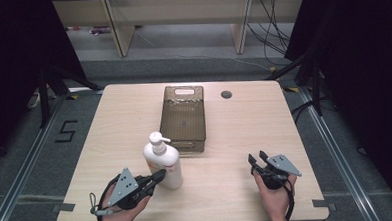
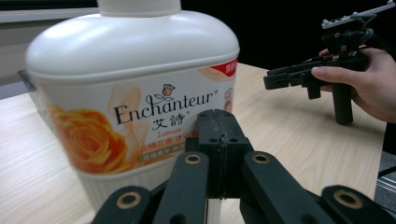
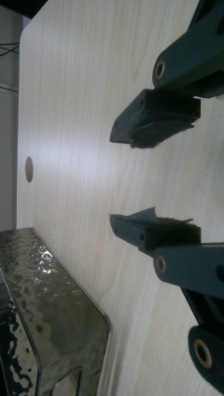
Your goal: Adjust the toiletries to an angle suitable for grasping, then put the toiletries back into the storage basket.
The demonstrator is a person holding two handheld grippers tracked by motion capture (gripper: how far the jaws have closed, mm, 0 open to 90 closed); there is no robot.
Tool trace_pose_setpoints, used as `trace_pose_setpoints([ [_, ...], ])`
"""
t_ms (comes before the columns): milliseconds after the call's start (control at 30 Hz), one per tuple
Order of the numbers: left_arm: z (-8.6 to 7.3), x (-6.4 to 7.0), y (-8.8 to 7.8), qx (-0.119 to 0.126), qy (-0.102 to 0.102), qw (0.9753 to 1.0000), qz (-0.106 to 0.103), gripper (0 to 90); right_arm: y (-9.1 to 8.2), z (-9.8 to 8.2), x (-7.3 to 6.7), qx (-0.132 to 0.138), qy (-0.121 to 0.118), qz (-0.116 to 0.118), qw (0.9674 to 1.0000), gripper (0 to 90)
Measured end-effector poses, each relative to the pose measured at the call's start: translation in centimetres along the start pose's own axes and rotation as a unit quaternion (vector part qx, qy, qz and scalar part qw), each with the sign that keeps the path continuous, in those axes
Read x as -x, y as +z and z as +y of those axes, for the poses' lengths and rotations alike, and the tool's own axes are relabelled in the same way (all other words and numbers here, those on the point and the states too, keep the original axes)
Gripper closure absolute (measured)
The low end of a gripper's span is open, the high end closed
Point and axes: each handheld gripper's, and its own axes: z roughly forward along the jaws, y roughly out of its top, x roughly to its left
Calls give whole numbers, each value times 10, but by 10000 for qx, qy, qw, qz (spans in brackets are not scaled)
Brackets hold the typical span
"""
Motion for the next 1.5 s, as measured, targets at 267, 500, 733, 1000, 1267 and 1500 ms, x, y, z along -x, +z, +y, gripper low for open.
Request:
trace_pose_setpoints([
  [267, 4, 0, 14, -1, 181, 9998, -54, 876, 1, -1, 0, 46, 176, 27, 9998, 530],
  [500, 3, 0, 21, 31, 179, 9998, -33, 837, 1, -1, 2, 83, 117, 109, 9998, 516],
  [733, 6, 3, -8, 182, 91, 9998, -4, 683, -2, -2, 2, 101, 114, 47, 9999, 486],
  [1000, 13, -2, -39, 493, -192, 9976, 438, 522, -3, -2, 1, 65, 160, 51, 9998, 469],
  [1267, 33, -8, -41, 598, -28, 9936, 962, 419, 0, -1, 4, 30, 88, -1, 10000, 464],
  [1500, 48, -4, -32, 694, 65, 9920, 1054, 381, -1, -1, 5, 3, 246, 40, 9997, 454],
])
